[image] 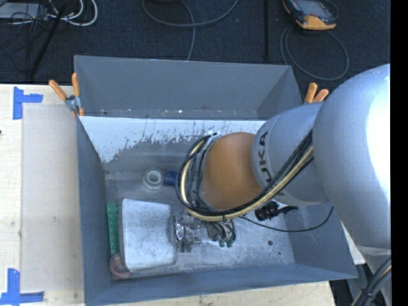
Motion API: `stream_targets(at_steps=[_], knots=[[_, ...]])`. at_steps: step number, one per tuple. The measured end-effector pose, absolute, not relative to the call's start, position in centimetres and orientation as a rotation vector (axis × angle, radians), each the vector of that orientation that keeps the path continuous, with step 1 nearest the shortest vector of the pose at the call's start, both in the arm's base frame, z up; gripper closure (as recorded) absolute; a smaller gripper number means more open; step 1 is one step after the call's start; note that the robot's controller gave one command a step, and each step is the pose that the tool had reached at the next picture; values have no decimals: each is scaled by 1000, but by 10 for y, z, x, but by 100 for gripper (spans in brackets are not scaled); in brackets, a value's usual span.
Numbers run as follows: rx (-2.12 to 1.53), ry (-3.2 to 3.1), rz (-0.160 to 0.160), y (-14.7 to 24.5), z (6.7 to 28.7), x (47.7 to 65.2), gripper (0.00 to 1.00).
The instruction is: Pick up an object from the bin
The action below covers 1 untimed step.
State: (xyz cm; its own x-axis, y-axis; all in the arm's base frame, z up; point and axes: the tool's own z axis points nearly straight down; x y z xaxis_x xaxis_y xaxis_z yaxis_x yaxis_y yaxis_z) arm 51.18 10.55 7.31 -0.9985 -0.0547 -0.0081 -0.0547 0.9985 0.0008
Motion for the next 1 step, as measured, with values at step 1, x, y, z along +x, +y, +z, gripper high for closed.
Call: stream_targets(at_steps=[1], knots=[[119, 3132, 3, 97, 223, 518, 100]])
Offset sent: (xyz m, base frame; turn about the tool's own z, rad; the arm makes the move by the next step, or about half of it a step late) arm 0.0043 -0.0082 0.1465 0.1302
